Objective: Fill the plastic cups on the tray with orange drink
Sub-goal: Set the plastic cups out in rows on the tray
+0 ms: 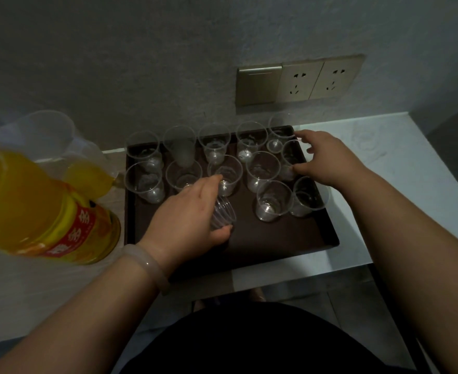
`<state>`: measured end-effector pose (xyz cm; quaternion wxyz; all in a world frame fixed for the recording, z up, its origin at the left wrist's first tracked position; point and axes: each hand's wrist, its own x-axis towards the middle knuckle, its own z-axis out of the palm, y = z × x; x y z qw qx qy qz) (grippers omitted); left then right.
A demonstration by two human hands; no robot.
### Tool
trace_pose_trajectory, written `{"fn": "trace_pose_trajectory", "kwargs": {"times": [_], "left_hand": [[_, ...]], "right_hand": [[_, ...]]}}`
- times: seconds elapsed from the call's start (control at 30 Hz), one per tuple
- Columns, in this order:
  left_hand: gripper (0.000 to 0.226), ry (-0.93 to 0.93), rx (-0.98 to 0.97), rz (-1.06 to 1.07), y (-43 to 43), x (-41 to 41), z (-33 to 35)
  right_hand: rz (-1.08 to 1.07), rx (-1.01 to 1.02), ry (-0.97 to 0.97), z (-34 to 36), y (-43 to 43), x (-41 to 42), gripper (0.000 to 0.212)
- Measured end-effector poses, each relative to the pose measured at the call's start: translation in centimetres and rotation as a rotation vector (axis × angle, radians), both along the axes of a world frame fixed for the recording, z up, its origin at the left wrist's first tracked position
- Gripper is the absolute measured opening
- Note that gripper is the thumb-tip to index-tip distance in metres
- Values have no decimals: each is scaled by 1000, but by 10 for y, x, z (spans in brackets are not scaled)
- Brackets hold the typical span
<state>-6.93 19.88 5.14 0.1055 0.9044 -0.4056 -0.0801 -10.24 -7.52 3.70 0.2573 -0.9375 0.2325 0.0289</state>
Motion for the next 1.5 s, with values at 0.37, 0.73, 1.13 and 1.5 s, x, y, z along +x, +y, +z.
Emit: {"fn": "trace_pose_trajectory", "kwargs": {"times": [0.37,0.73,1.13,1.5], "left_hand": [[92,14,2,3,1,3,-1],[92,27,-6,-4,9,8,-1],[92,32,-10,-19,14,13,-4],[92,27,-5,-14,24,16,-5]], "right_hand": [[94,-138,-121,20,57,0,73],[116,-359,32,6,75,17,66],[116,-316,35,4,71,24,69],[274,-251,-155,15,92,27,65]]}}
